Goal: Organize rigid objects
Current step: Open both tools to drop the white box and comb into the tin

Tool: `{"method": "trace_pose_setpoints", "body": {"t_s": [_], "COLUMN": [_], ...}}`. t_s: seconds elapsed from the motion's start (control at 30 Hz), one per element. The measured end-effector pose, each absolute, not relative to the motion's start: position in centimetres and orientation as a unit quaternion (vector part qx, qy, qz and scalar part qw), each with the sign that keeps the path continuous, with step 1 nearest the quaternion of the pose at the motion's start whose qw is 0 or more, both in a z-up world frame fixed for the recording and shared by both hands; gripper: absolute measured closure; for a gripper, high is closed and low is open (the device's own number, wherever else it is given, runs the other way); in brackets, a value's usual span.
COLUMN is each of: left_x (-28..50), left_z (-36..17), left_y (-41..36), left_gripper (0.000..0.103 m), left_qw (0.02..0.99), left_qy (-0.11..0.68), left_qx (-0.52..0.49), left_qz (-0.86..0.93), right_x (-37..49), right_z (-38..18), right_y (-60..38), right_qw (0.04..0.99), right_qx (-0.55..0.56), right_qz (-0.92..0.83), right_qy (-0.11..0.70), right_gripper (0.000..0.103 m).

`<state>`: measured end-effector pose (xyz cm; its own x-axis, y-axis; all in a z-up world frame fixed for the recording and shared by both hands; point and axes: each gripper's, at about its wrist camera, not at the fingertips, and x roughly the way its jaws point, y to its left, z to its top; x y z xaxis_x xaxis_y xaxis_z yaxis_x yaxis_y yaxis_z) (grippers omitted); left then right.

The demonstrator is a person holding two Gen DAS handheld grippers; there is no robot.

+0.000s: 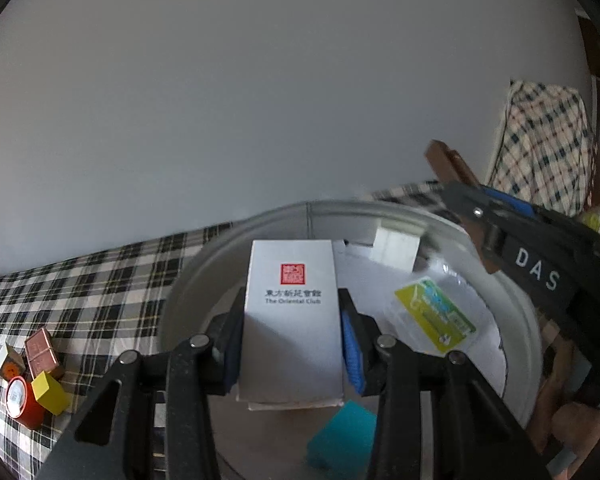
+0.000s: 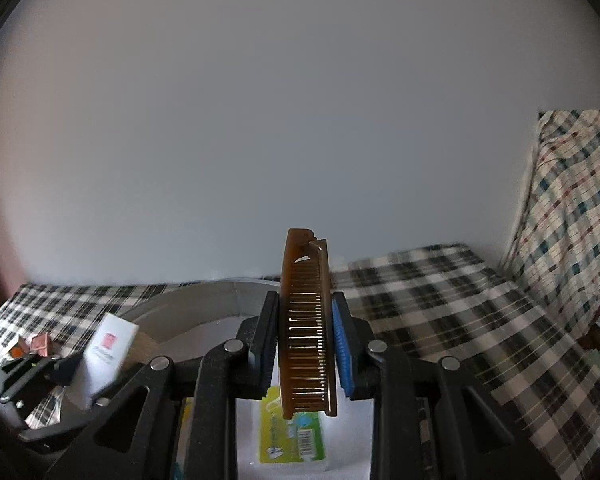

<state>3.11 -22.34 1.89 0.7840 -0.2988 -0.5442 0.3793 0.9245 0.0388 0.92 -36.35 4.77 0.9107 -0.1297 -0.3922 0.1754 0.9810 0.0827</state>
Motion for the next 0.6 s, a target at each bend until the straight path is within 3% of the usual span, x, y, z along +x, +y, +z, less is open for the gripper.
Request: {"method": "trace_pose_setpoints", "body": {"t_s": [0.53,0.57,0.6], "left_x": [3.8,3.8,3.8], "left_z": [0.7,0.8,0.8], "left_y": [-22.4,-22.3,-22.2], "left_gripper": [0.062,0.06,0.053], "left_qw": [0.932,0.932,0.932], "left_qy": [0.312,0.313,0.315], "left_qx": [0.085,0.084,0.082], "left_qz": [-0.163,-0.162,-0.161], "right_x": [2.4,2.4,2.4], "right_z": [3.2,3.2,3.2], "right_y": [-35.1,-35.0,-34.9], "right_qw": [0.965,0.965,0.965], "right_qx": [0.055,0.054,0.053], "right_qz": [-0.036,-0.033,-0.032], "right_qy": [0.255,0.256,0.255], "right_gripper": [0.075,0.075,0.075]}}
